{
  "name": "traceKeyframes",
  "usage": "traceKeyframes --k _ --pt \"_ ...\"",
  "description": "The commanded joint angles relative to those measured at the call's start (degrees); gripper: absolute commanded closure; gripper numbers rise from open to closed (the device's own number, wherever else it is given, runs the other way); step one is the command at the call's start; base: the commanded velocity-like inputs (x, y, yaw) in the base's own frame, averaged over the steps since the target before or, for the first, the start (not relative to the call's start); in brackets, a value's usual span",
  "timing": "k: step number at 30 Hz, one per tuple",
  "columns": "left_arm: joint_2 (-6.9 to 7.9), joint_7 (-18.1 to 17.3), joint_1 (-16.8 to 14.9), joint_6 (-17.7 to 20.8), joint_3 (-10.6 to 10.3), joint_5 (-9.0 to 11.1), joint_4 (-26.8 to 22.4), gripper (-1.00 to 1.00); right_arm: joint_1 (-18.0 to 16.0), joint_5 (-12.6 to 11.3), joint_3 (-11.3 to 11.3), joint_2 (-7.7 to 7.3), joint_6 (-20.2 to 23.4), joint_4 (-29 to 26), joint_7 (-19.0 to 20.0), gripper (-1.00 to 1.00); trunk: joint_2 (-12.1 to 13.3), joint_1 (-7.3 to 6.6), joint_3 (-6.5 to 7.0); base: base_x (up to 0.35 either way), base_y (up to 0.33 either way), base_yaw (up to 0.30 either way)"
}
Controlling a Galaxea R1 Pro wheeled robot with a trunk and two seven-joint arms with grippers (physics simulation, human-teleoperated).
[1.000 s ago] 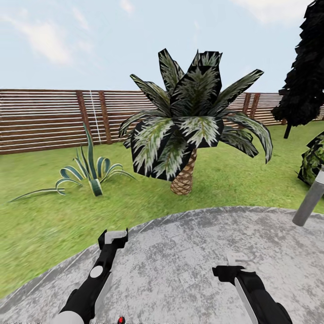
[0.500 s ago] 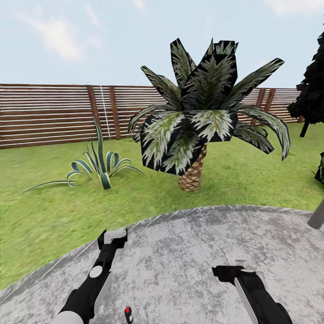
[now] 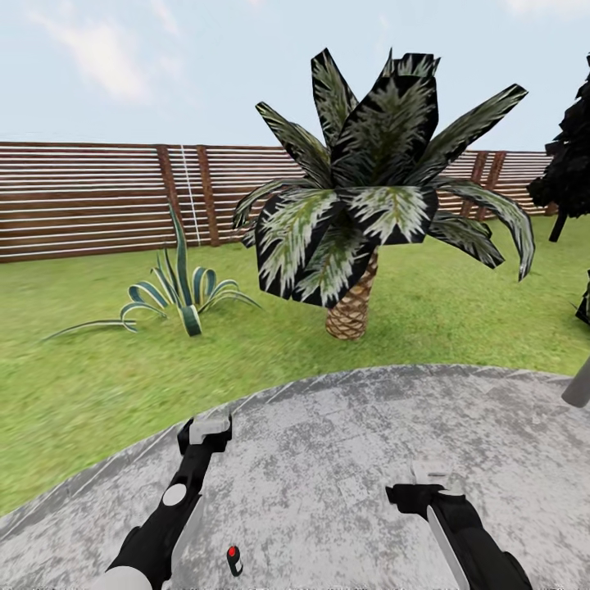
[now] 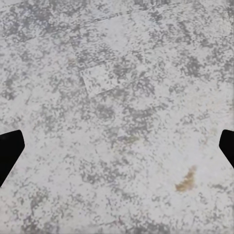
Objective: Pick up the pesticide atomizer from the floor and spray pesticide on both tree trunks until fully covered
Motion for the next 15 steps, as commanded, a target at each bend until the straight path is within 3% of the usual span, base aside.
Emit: traceKeyframes --k 1,15 --pt "0.0 -0.02 0.0 -0.01 0.0 0.0 0.0 -1.0 0.0 0.0 -0.02 -0.01 0.0 -0.02 0.0 -1.0 -0.42 0.23 -0.28 0.0 0.0 0.0" --pt "0.07 0.0 0.0 0.03 0.16 0.0 0.0 -1.0 0.0 0.01 -0.07 -0.02 0.0 -0.05 -0.09 -1.0 -6.03 3.3 -3.73 0.0 0.0 -0.017"
